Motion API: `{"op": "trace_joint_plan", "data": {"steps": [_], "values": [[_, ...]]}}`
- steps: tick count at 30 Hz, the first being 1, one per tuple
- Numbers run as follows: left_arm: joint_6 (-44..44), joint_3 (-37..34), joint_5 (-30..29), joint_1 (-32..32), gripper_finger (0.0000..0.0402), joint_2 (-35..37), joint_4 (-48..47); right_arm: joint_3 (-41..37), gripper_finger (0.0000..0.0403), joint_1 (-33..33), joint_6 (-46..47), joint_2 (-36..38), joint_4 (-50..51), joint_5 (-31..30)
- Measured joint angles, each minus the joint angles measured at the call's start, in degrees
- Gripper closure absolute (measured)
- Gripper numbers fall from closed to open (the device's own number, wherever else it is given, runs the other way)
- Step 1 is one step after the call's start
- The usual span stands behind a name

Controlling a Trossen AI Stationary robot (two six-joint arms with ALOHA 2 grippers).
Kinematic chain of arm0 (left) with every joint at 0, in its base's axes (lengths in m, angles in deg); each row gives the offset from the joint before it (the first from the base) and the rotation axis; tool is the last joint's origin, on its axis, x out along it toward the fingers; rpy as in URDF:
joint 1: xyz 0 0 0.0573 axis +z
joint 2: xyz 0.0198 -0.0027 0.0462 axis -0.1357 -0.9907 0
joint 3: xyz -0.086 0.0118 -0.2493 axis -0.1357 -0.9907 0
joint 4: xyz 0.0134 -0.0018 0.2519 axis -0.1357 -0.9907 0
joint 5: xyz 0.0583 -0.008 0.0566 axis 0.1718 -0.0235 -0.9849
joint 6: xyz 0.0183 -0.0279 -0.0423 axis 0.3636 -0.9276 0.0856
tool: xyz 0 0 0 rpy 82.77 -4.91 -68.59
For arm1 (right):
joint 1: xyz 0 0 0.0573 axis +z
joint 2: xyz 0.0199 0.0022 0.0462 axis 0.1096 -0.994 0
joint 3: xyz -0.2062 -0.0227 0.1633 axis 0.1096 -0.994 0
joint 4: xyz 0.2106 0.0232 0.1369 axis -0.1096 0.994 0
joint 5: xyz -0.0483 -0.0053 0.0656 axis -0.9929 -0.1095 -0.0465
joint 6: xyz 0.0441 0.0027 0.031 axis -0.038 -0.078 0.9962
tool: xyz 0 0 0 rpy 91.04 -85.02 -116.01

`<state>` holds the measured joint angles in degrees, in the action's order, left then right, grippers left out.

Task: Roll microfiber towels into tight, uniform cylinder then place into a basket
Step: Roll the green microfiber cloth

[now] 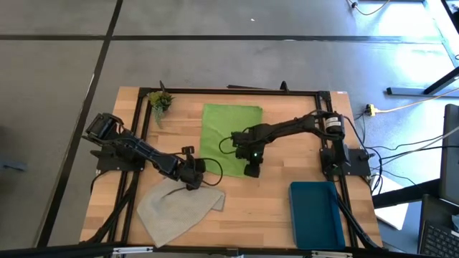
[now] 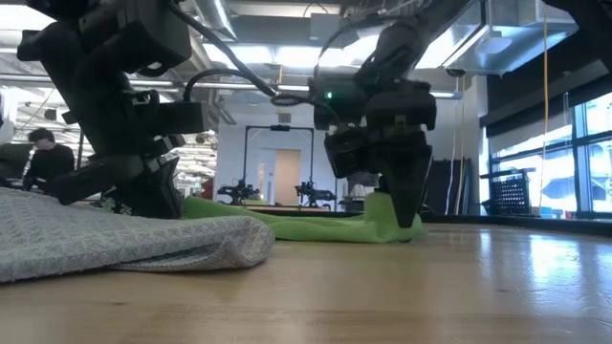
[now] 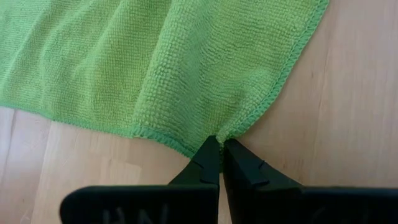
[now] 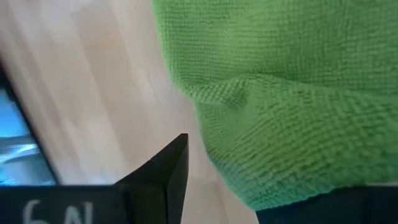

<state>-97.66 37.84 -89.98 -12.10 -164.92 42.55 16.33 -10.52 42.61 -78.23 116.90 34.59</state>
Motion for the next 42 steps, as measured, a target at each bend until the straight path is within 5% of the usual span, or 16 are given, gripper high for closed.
{"op": "trace_joint_plan", "data": {"steps": [18,23,28,42], "values": [[0.07,-0.02,0.34,-0.02,0.0401,0.04,0.41,-0.34,0.0258,13.33,12.57,3.40,2.57,-32.59],[0.07,-0.02,0.39,-0.02,0.0402,0.04,0.46,-0.33,0.0308,15.48,13.28,3.40,2.45,-40.65],[0.14,0.42,0.49,-0.50,0.0401,0.28,0.08,-0.33,0.0391,16.54,12.51,3.43,2.28,-41.74],[0.12,11.82,1.46,-3.52,0.0401,6.52,-15.02,-0.22,0.0395,18.54,9.68,16.50,3.01,-39.76]]}}
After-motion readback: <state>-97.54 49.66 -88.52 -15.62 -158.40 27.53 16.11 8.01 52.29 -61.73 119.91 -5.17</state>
